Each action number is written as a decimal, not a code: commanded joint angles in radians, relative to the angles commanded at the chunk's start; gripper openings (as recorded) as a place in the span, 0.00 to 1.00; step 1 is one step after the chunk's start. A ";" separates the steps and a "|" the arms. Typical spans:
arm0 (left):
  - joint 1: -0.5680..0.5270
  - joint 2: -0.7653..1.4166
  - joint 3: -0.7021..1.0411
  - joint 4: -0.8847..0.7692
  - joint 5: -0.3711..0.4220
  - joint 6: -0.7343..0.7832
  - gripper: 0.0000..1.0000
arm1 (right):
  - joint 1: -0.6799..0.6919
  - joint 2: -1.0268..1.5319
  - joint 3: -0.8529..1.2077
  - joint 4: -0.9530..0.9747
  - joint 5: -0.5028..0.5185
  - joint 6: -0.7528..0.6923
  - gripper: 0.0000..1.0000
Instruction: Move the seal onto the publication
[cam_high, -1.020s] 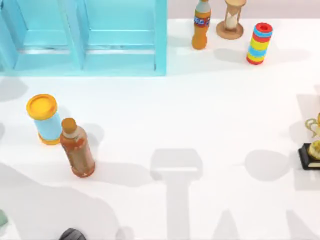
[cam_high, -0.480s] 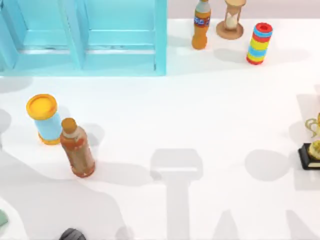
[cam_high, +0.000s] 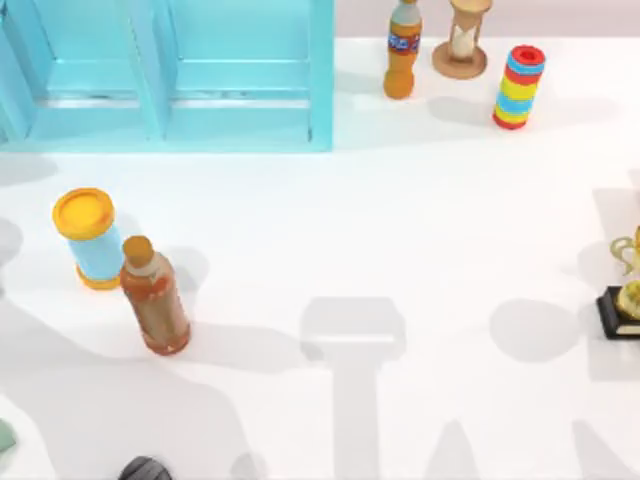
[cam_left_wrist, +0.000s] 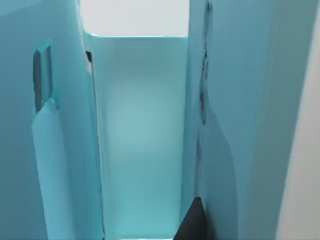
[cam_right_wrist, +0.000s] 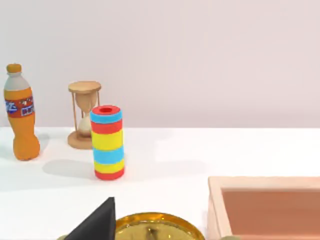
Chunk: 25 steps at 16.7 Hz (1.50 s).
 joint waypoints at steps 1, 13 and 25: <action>0.000 0.000 0.000 0.000 0.000 0.000 0.17 | 0.000 0.000 0.000 0.000 0.000 0.000 1.00; 0.002 -0.003 -0.003 -0.001 0.001 0.001 0.00 | 0.000 0.000 0.000 0.000 0.000 0.000 1.00; 0.195 -0.690 -0.334 -0.299 0.147 0.003 0.00 | 0.000 0.000 0.000 0.000 0.000 0.000 1.00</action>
